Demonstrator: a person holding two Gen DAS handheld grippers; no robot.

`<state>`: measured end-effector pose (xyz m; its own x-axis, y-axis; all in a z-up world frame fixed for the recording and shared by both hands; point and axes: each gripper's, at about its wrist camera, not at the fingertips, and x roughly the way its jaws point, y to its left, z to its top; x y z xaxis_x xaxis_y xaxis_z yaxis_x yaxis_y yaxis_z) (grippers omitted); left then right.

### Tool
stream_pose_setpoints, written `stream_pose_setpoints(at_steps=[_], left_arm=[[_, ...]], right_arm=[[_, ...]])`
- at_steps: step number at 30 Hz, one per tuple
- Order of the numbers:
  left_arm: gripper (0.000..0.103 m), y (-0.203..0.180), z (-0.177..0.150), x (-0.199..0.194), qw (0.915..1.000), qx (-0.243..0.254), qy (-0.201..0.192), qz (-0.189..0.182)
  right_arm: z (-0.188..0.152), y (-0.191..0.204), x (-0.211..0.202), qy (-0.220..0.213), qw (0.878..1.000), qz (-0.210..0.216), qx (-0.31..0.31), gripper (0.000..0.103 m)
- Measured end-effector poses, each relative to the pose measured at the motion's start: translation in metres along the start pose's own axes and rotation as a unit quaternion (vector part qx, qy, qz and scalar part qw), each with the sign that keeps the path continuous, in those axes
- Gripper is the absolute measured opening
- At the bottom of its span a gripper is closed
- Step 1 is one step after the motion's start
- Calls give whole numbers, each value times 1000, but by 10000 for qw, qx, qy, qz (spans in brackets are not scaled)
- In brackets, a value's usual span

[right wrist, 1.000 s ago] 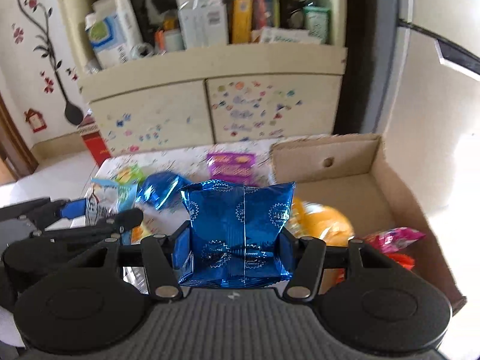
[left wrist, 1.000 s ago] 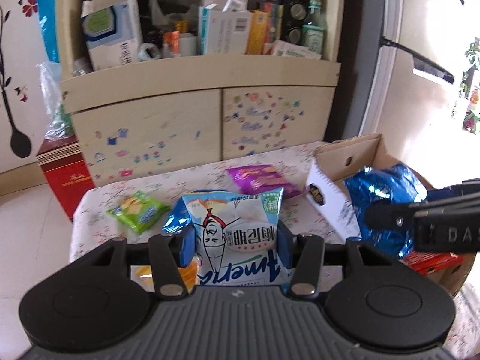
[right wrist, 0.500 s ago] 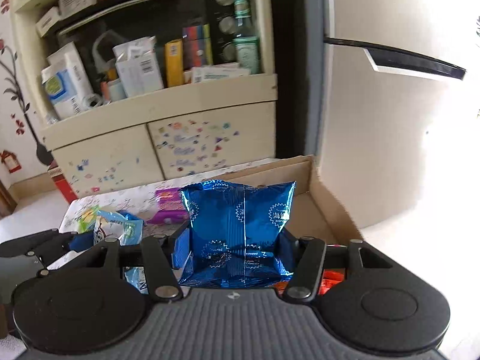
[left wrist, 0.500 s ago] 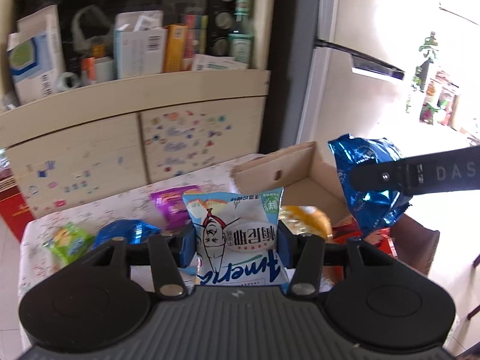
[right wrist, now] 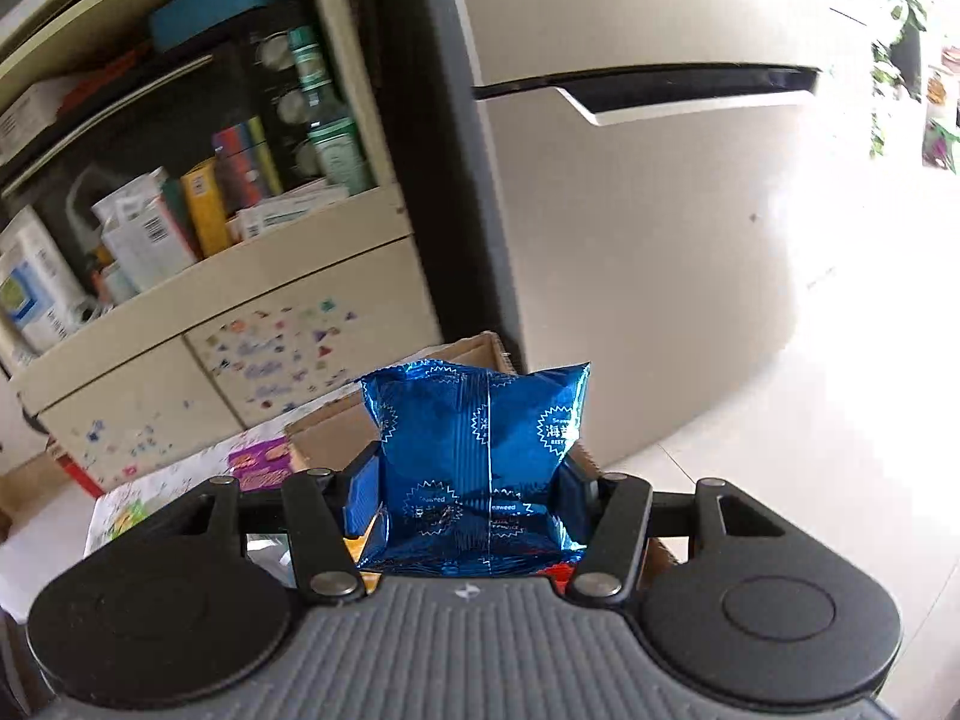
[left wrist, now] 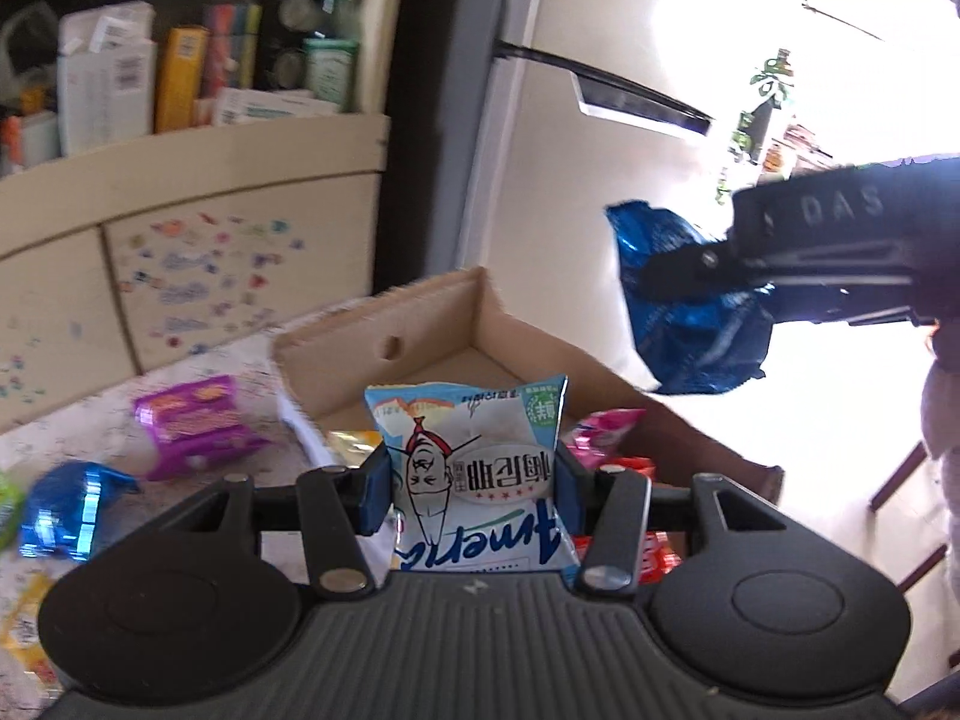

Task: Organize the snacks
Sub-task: 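Open both tools over the box to drop the packets, then withdraw both open tools from the box back over the table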

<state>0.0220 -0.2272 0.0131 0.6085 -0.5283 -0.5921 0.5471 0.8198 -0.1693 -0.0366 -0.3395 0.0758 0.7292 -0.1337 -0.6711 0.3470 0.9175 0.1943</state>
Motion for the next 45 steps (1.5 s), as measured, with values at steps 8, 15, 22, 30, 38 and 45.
stream_pose_setpoints(at_steps=[8,15,22,30,38,45], left_arm=[[71,-17,-8,24,9996,21,49,-291],[92,-17,-2,9,9995,145,-88,-260],[93,6,4,-10,9999,20,159,-60],[93,44,4,-33,9987,-12,455,239],[93,83,5,-59,9973,-178,450,561],[94,132,8,-76,9924,-577,416,1001]], right_arm=[[3,-13,16,146,9987,-240,429,65],[3,-15,16,169,9972,-298,661,85],[0,-11,19,247,9974,-85,676,85],[-4,16,25,340,9990,182,244,87],[-9,37,27,361,9981,485,-129,87],[-14,61,32,433,9953,753,-435,87]])
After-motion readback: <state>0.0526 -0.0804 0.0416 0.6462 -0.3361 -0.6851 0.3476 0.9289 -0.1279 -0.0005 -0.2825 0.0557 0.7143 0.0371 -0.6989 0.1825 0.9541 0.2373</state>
